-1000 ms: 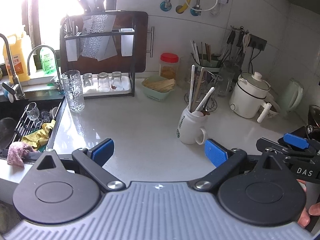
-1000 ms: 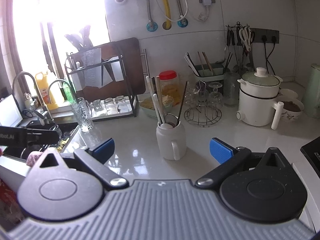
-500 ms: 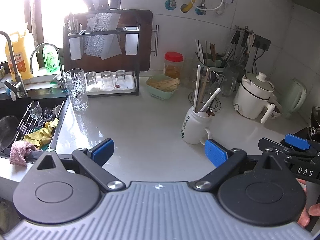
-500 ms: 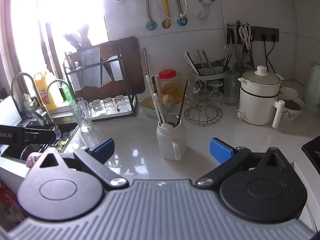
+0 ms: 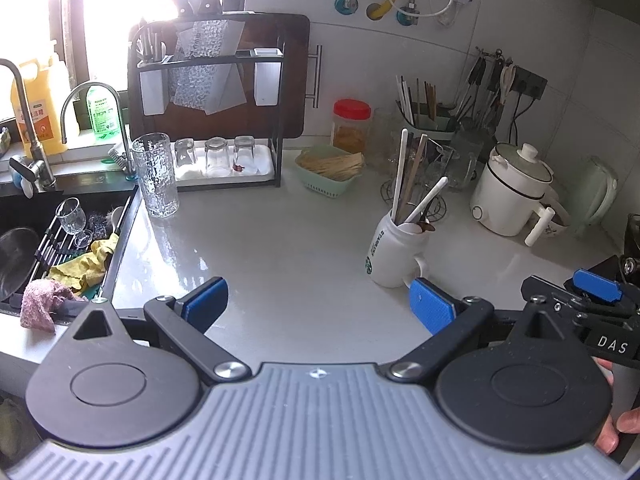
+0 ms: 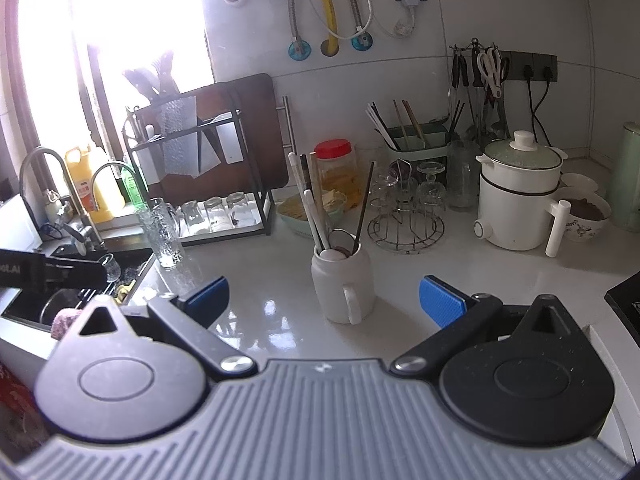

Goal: Organize utensils

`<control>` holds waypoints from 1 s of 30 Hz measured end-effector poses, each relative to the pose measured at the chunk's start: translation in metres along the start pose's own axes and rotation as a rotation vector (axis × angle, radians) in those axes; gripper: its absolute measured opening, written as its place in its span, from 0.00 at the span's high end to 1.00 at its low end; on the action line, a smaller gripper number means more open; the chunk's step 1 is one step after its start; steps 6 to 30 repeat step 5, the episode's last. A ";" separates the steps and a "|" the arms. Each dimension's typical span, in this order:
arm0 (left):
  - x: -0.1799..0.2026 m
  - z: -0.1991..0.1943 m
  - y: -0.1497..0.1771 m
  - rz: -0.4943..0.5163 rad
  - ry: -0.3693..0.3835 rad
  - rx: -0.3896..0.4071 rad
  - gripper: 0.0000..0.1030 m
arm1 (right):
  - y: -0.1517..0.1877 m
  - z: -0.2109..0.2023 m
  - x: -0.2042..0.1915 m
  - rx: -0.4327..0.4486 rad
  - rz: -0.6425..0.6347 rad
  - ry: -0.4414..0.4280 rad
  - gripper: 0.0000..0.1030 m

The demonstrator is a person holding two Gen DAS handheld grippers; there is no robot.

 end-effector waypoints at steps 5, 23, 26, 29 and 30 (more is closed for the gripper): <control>-0.001 0.001 -0.002 0.003 0.002 0.001 0.04 | -0.003 -0.001 0.002 0.008 0.007 0.010 0.00; -0.001 0.001 -0.002 0.003 0.002 0.001 0.04 | -0.003 -0.001 0.002 0.008 0.007 0.010 0.00; -0.001 0.001 -0.002 0.003 0.002 0.001 0.04 | -0.003 -0.001 0.002 0.008 0.007 0.010 0.00; -0.001 0.001 -0.002 0.003 0.002 0.001 0.04 | -0.003 -0.001 0.002 0.008 0.007 0.010 0.00; -0.001 0.001 -0.002 0.003 0.002 0.001 0.04 | -0.003 -0.001 0.002 0.008 0.007 0.010 0.00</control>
Point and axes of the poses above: each gripper's, at about its wrist camera, not at the fingertips, and z roughly the way its jaws point, x to its right, y to its underside, the point moved 10 cm from there along z, roughly the way its jaws point, and after that the axes turned 8 degrees about -z, right-handed, at the moved point
